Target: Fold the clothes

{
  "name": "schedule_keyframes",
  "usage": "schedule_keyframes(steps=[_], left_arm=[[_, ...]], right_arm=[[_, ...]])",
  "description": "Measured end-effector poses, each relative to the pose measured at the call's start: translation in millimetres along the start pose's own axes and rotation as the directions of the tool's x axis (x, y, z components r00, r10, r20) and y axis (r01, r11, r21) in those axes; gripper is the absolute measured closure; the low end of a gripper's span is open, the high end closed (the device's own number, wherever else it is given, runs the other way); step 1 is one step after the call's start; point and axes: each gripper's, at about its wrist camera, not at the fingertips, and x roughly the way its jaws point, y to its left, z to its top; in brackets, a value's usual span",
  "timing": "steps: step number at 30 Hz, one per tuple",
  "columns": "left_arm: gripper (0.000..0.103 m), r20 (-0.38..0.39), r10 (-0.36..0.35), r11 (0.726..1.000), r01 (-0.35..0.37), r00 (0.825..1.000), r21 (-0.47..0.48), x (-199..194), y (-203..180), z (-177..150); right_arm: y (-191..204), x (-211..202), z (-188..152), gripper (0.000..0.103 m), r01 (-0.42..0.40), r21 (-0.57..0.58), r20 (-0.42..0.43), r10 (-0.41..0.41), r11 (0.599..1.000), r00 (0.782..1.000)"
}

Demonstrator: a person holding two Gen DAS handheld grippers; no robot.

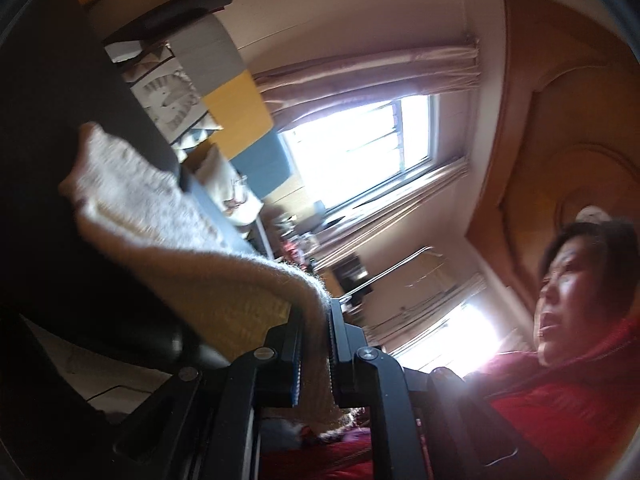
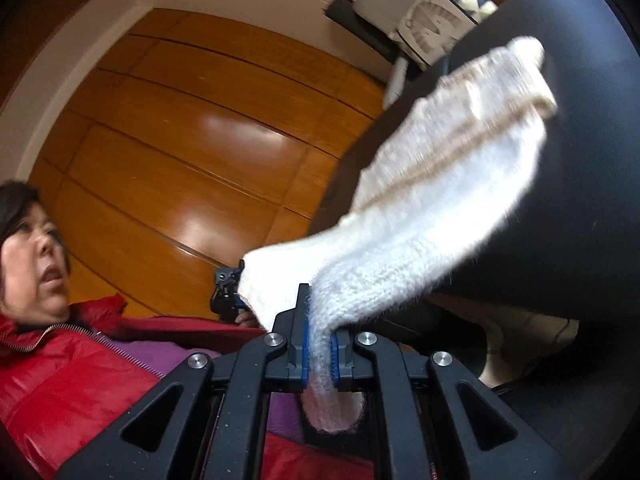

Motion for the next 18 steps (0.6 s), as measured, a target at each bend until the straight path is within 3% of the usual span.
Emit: schedule_keyframes(steps=[4, 11, 14, 18], left_arm=[[0.094, 0.046, -0.03, 0.999, 0.032, 0.998, -0.033, 9, 9, 23], [0.093, 0.159, 0.028, 0.998, -0.018, 0.987, -0.061, 41, 57, 88], [0.093, 0.174, 0.089, 0.994, -0.075, 0.981, -0.082, 64, 91, 116], [0.093, 0.151, 0.203, 0.969, -0.176, 0.967, -0.173, 94, 145, 136]], right_arm=[[-13, 4, 42, 0.096, -0.016, 0.014, 0.067, 0.015, 1.0, 0.998], [-43, 17, 126, 0.096, -0.035, 0.047, 0.193, 0.025, 0.998, 0.981], [-76, 33, 168, 0.096, -0.015, 0.13, 0.235, -0.016, 0.991, 0.972], [-124, 58, 196, 0.096, 0.007, 0.268, 0.247, -0.076, 0.963, 0.966]])
